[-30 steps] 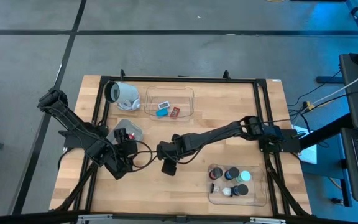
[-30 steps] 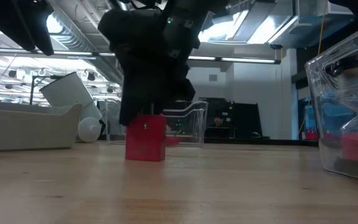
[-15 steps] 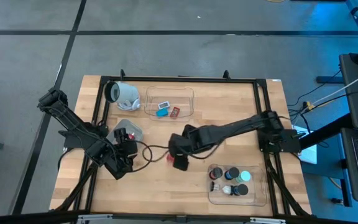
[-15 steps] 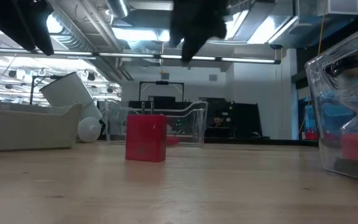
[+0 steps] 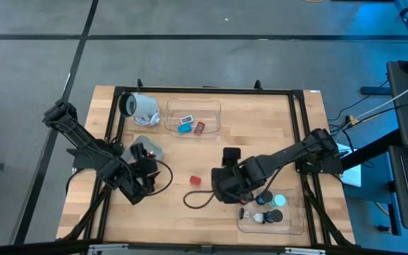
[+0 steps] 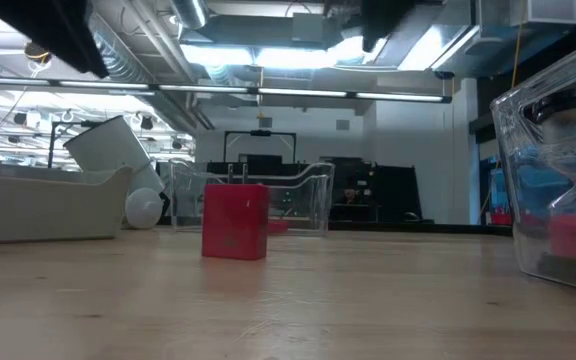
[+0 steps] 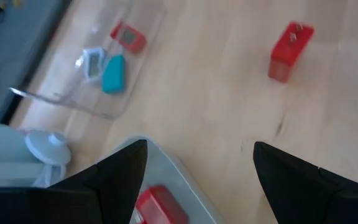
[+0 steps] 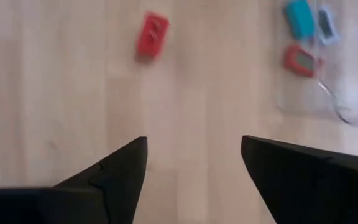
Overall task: Pick & Place Office items
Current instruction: Put the orange charger adapter into the gray bin
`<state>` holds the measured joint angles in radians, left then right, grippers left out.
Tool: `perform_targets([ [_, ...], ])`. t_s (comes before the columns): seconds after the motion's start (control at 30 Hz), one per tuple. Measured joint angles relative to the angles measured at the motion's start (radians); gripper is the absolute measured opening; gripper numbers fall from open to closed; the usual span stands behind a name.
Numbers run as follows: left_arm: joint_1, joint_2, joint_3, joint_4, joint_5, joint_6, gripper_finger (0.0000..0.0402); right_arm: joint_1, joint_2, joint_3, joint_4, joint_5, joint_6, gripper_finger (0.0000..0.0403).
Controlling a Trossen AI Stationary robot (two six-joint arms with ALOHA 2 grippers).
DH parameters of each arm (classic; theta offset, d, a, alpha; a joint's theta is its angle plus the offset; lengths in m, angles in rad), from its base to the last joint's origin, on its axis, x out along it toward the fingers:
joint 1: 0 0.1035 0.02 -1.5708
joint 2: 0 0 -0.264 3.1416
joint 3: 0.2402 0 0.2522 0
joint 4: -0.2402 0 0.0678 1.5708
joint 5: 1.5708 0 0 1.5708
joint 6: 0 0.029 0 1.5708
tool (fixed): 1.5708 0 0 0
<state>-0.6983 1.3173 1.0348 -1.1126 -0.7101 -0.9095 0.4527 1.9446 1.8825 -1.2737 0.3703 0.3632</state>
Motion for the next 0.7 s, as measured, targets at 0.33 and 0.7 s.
perform_targets([
  [0.33, 0.001, 0.001, 0.0, 0.222, -0.052, 0.216, 0.0292, 0.018, -0.147, -0.409, 0.153, -0.023, 0.052, 0.0262],
  [0.7, 0.083, 0.117, 0.0, 0.54, 0.036, 0.552, 0.0292, 0.06, -0.61, -0.912, 0.566, 0.113, 0.228, 0.0262],
])
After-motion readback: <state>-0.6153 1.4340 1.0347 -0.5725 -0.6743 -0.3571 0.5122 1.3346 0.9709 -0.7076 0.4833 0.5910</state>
